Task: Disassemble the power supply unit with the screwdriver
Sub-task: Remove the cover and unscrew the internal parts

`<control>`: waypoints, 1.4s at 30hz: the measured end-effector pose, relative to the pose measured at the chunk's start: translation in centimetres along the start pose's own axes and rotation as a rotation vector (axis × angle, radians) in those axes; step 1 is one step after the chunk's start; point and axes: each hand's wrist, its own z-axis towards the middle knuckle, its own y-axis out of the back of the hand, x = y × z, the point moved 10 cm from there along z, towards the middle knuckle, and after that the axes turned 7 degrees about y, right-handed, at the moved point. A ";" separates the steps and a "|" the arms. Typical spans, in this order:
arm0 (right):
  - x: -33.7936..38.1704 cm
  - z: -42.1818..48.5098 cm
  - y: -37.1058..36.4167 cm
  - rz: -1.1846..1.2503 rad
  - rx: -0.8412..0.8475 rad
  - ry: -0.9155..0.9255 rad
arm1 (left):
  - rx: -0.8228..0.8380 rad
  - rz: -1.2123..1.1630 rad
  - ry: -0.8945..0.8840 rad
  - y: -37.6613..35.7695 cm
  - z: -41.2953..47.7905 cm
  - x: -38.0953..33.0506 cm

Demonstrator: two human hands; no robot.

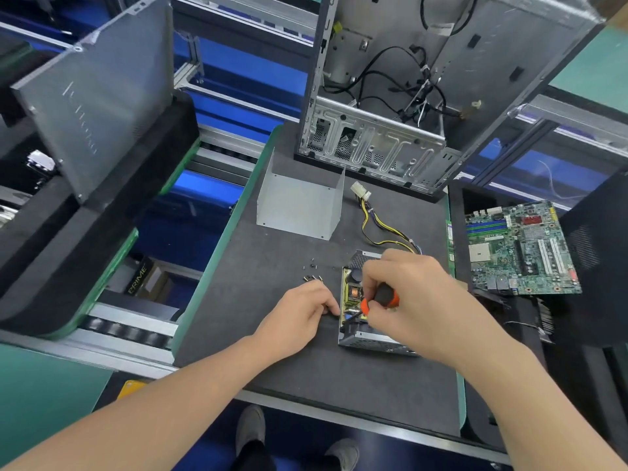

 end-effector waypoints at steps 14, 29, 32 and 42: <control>0.3 0.7 -1.0 -0.015 0.017 -0.028 | -0.030 -0.054 -0.002 0.2 -0.2 -0.1; -1.4 0.7 -0.5 -0.069 -0.168 -0.406 | 0.152 -0.169 0.054 -0.8 -0.7 -4.6; -1.7 1.7 -1.0 -0.028 -0.148 -0.409 | 0.095 -0.228 0.111 0.0 -0.3 -4.7; 1.9 3.0 -1.9 -0.172 0.222 0.280 | 0.013 -0.141 0.098 -0.5 0.5 -2.7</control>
